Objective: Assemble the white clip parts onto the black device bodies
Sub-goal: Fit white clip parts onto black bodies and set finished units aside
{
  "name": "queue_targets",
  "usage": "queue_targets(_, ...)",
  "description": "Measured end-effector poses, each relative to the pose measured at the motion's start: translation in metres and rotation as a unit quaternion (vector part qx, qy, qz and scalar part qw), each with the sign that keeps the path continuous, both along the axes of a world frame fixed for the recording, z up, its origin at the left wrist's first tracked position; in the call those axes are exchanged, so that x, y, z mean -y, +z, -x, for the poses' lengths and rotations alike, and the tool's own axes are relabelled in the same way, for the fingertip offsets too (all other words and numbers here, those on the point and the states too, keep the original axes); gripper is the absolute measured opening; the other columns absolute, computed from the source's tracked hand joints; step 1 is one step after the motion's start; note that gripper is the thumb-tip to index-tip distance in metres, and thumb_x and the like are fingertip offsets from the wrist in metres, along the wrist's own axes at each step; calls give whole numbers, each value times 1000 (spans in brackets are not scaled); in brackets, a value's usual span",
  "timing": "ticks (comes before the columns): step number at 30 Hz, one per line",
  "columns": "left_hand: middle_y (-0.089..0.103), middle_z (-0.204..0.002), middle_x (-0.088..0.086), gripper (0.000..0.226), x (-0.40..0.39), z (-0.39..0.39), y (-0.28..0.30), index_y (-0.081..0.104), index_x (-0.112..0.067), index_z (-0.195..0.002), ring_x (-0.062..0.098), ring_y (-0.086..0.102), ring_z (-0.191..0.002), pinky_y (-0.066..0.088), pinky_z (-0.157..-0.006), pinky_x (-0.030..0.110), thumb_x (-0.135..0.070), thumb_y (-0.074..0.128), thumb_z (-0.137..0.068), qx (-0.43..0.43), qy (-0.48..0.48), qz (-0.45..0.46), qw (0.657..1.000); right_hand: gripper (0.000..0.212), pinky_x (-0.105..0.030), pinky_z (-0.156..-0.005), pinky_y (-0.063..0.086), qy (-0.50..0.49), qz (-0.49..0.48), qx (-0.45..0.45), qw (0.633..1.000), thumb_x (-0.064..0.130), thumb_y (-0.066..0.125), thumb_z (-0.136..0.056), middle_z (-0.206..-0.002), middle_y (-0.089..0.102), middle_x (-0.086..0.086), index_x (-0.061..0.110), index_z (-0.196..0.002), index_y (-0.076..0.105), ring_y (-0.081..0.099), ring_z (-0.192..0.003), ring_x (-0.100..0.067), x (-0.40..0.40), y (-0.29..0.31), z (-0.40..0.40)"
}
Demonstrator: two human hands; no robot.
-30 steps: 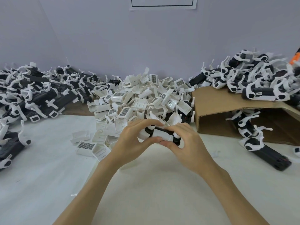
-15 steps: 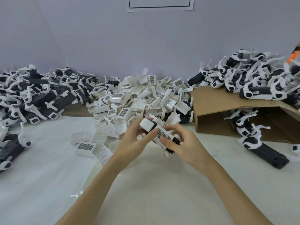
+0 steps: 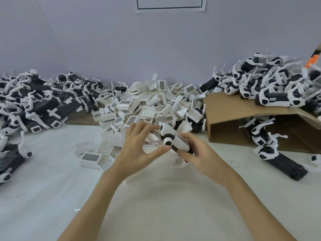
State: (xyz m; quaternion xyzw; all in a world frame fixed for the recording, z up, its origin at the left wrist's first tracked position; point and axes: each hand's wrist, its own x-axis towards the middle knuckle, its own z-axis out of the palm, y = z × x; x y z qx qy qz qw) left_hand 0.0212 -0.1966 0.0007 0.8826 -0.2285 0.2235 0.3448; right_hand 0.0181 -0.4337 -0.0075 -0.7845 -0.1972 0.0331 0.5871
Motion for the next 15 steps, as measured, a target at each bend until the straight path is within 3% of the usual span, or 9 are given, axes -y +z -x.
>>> queue_targets(2, 64, -122, -20, 53, 1, 3, 3, 64, -36, -128, 6, 54, -124, 37, -104, 14, -67, 69, -85, -85, -60, 96, 990, 42, -43, -105, 51, 43, -39, -24, 998, 5, 62, -103, -129, 70, -1, 22, -142, 58, 65, -123, -23, 6, 2, 0)
queue_targets(4, 70, -116, -20, 52, 9, 7, 3, 66, -33, -126, 7, 63, -119, 45, -100, 18, -61, 73, -83, -125, -79, 156, 977, 42, -43, -104, 54, 61, -42, -30, 997, 9, 62, -104, -129, 70, 0, 24, -143, 58, 67, -120, -26, 7, 2, 2)
queue_targets(7, 74, -104, -18, 51, 23, 13, 2, 69, -25, -117, 9, 69, -109, 52, -99, 32, -57, 77, -78, -67, -22, 179, 981, 46, -33, -93, 54, 62, -42, -29, 997, 16, 66, -102, -132, 69, 5, 28, -145, 56, 67, -118, -21, 4, 2, 3)
queue_targets(10, 75, -100, -19, 47, 28, 16, 2, 71, -28, -112, 6, 71, -106, 50, -104, 45, -57, 78, -76, -27, 31, 195, 980, 52, -35, -110, 50, 60, -56, -31, 996, 14, 69, -100, -140, 65, 4, 27, -148, 54, 60, -132, -18, 0, 1, 3)
queue_targets(15, 77, -106, -12, 49, 23, 12, 8, 72, -29, -116, 7, 71, -107, 55, -102, 39, -60, 72, -78, -115, -1, 273, 955, 50, -43, -114, 48, 0, -64, -24, 998, 19, 78, -93, -136, 69, 6, 26, -140, 62, 63, -129, -13, 1, 4, 1)
